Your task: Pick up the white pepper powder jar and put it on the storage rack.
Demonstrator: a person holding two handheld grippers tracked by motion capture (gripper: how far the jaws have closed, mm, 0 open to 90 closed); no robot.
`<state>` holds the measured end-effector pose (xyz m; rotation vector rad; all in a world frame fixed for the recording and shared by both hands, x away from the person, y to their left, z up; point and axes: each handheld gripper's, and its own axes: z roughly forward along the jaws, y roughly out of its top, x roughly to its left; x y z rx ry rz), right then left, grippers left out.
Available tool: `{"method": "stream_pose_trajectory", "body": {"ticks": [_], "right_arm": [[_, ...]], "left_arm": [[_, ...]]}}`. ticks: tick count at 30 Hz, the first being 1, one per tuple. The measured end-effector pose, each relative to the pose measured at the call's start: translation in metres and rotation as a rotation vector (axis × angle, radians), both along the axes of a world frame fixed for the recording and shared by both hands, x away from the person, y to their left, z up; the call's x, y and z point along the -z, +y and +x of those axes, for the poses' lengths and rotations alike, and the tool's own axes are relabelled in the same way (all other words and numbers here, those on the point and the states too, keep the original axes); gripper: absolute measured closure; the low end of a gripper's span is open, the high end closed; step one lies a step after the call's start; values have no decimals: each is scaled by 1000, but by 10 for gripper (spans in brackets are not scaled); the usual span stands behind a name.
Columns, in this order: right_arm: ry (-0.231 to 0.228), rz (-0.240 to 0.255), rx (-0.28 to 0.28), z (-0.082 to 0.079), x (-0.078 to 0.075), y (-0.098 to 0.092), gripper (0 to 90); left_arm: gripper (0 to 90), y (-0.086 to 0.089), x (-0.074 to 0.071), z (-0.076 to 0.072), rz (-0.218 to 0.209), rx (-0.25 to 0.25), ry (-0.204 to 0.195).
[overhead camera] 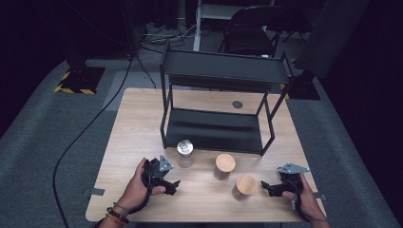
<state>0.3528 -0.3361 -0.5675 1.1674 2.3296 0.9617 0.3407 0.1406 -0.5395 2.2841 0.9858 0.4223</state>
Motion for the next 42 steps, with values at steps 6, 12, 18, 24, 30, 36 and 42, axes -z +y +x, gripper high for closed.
{"method": "stream_pose_trajectory", "body": {"ticks": [6, 12, 18, 24, 30, 36, 42], "right_arm": [[0, 0, 0, 0, 0, 0, 1], [-1, 0, 0, 0, 0, 0, 1], [0, 0, 0, 0, 0, 0, 1], [0, 0, 0, 0, 0, 0, 1], [0, 0, 0, 0, 0, 0, 1], [0, 0, 0, 0, 0, 0, 1], [0, 0, 0, 0, 0, 0, 1]], "left_arm": [[19, 1, -6, 6, -5, -8, -16], [19, -2, -12, 12, -20, -7, -36], [19, -6, -16, 17, -27, -4, -44], [19, -10, -18, 22, -28, -8, -52], [20, -13, -19, 27, -27, -7, -56], [22, -17, -19, 32, -33, -5, -57], [23, -19, -18, 37, -39, -9, -59]]}}
